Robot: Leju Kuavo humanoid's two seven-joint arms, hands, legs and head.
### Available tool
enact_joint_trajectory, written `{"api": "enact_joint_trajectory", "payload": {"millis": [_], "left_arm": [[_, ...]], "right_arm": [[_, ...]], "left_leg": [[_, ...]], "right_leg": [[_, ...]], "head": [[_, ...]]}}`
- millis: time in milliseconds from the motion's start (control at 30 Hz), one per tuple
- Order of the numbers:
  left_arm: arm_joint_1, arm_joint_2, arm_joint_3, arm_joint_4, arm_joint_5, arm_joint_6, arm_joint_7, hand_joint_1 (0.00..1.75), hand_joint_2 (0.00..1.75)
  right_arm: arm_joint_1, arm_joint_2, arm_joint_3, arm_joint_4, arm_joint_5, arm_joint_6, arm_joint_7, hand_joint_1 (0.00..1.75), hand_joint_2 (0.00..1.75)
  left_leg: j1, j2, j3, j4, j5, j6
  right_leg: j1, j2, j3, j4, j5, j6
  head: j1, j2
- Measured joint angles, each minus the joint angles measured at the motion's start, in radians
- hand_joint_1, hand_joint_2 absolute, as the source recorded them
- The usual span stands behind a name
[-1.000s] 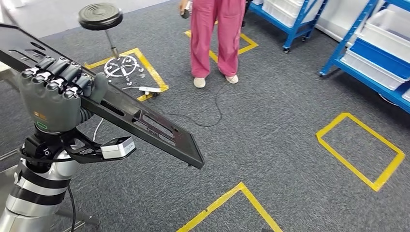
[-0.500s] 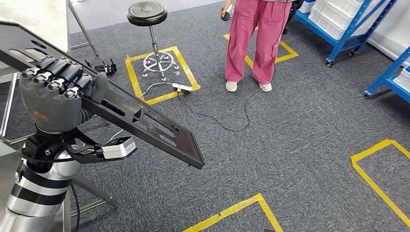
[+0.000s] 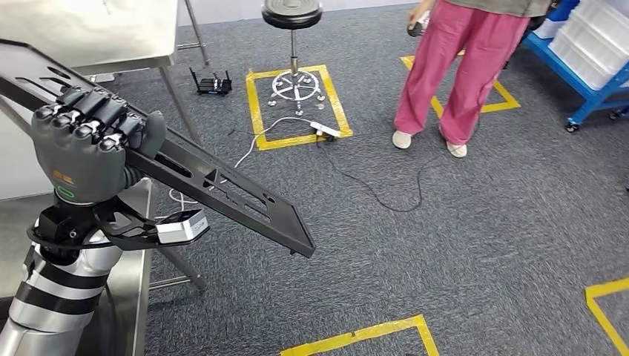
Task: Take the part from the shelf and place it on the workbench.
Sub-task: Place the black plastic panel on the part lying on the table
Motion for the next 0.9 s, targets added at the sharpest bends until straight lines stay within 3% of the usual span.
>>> {"api": "enact_joint_trajectory", "payload": {"millis": [67,100,167,200,233,267,333,400,467,500,533,567,633,700,733,800,867,900], "left_arm": [[-0.003,-0.001,0.000,0.000,0.000,0.000,0.001,1.75,1.75],[-0.005,-0.002,-0.001,0.000,0.000,0.000,0.001,1.75,1.75],[-0.005,-0.003,-0.003,0.000,0.000,0.000,0.001,1.75,1.75],[-0.004,-0.003,-0.004,0.001,0.000,0.000,0.001,1.75,1.75],[-0.004,-0.003,-0.005,0.001,0.000,0.000,0.001,1.75,1.75],[-0.004,-0.003,-0.006,0.001,0.000,0.000,0.001,1.75,1.75],[-0.005,-0.003,-0.007,0.001,0.000,0.000,0.002,1.75,1.75],[-0.005,-0.004,-0.008,0.001,0.001,0.000,0.003,1.75,1.75],[-0.004,-0.003,-0.008,0.001,0.001,0.000,0.004,1.75,1.75],[-0.003,-0.002,-0.008,0.001,0.002,0.000,0.005,1.75,1.75],[-0.003,-0.001,-0.007,0.001,0.003,0.000,0.006,1.75,1.75],[-0.004,0.000,-0.007,0.001,0.005,0.000,0.006,1.75,1.75],[-0.006,0.000,-0.007,0.002,0.007,-0.001,0.007,1.75,1.75],[-0.006,0.000,-0.008,0.004,0.008,-0.002,0.007,1.75,1.75],[-0.005,0.000,-0.008,0.005,0.008,-0.003,0.007,1.75,1.75],[-0.007,0.001,-0.008,0.006,0.008,-0.006,0.008,1.75,1.75],[-0.013,0.000,-0.008,0.006,0.008,-0.014,0.009,1.75,1.75],[-0.017,-0.001,-0.009,0.007,0.009,-0.017,0.010,1.75,1.75]], "right_arm": [[0.000,0.001,0.000,0.000,0.001,-0.001,0.000,0.00,0.00],[0.001,0.001,0.000,0.000,0.001,-0.001,0.000,0.00,0.00],[0.002,0.001,0.000,0.000,0.001,-0.001,0.000,0.00,0.00],[0.002,0.001,0.000,0.000,0.001,-0.001,0.000,0.00,0.00],[0.003,0.001,0.000,0.000,0.001,-0.001,0.000,0.00,0.00],[0.002,0.001,0.000,0.000,0.001,-0.001,0.000,0.00,0.00],[0.002,0.000,0.000,0.000,0.002,-0.002,0.000,0.00,0.00],[0.001,0.000,0.000,0.000,0.005,-0.002,0.001,0.00,0.00],[0.000,0.000,0.000,0.000,0.008,-0.002,0.003,0.00,0.00],[-0.001,0.000,0.000,0.000,0.009,-0.002,0.005,0.00,0.00],[0.000,0.000,0.000,0.000,0.010,-0.002,0.006,0.00,0.00],[0.001,0.000,0.000,0.000,0.011,-0.002,0.007,0.00,0.00],[0.004,0.000,0.000,0.000,0.013,-0.002,0.008,0.00,0.00],[0.007,-0.001,0.000,0.000,0.013,-0.002,0.009,0.00,0.00],[0.007,-0.002,0.000,0.000,0.013,-0.002,0.009,0.00,0.00],[0.006,-0.002,0.000,0.000,0.013,-0.002,0.009,0.00,0.00],[0.005,-0.002,0.000,0.000,0.014,-0.001,0.009,0.00,0.00],[0.004,-0.002,0.000,0.000,0.014,-0.001,0.009,0.00,0.00]], "left_leg": [[0.006,-0.024,0.000,-0.007,0.006,0.015],[0.007,-0.036,-0.001,-0.007,0.008,0.019],[0.007,-0.063,-0.005,-0.007,0.011,0.024],[0.007,-0.078,-0.007,-0.007,0.012,0.025],[0.007,-0.093,-0.008,-0.007,0.014,0.025],[0.008,-0.108,-0.008,-0.007,0.016,0.023],[0.008,-0.137,-0.010,-0.006,0.021,0.015],[0.006,-0.160,-0.015,-0.007,0.027,0.003],[0.009,-0.180,-0.021,-0.014,0.037,-0.011],[0.010,-0.175,-0.024,-0.014,0.039,-0.016],[0.010,-0.153,-0.031,-0.002,0.030,-0.020],[0.009,-0.122,-0.045,0.028,0.009,-0.022],[0.008,-0.062,-0.091,0.143,-0.060,-0.026],[0.009,-0.049,-0.132,0.249,-0.106,-0.031],[0.009,-0.047,-0.129,0.258,-0.105,-0.032],[0.009,-0.029,-0.070,0.169,-0.060,-0.032],[0.003,0.019,-0.002,0.051,-0.026,-0.025],[-0.001,0.032,0.012,0.022,-0.022,-0.019]], "right_leg": [[-0.006,0.055,-0.028,0.059,-0.032,0.003],[-0.010,0.087,-0.059,0.120,-0.058,0.001],[-0.013,0.112,-0.131,0.256,-0.102,0.000],[-0.014,0.114,-0.154,0.293,-0.108,0.003],[-0.015,0.115,-0.159,0.292,-0.099,0.010],[-0.018,0.120,-0.143,0.250,-0.075,0.019],[-0.027,0.162,-0.078,0.105,-0.017,0.033],[-0.030,0.197,-0.037,0.017,0.015,0.030],[-0.025,0.185,-0.031,0.008,0.023,0.017],[-0.025,0.173,-0.030,0.006,0.028,0.010],[-0.026,0.159,-0.030,0.004,0.032,0.002],[-0.028,0.145,-0.030,0.001,0.035,-0.006],[-0.025,0.117,-0.031,0.001,0.036,-0.015],[-0.022,0.086,-0.033,0.001,0.036,-0.017],[-0.022,0.070,-0.034,0.001,0.036,-0.017],[-0.021,0.041,-0.032,0.002,0.034,-0.016],[-0.014,0.017,-0.031,0.004,0.030,-0.011],[-0.009,0.008,-0.031,0.005,0.028,-0.008]], "head": [[0.001,0.000],[0.002,0.000],[0.003,0.000],[0.003,0.000],[0.003,0.000],[0.003,0.000],[0.003,0.000],[0.002,0.000],[0.001,0.000],[0.001,0.000],[0.000,0.000],[-0.002,0.000],[-0.005,0.000],[-0.006,0.000],[-0.006,0.000],[-0.006,0.000],[-0.005,0.000],[-0.004,0.000]]}}
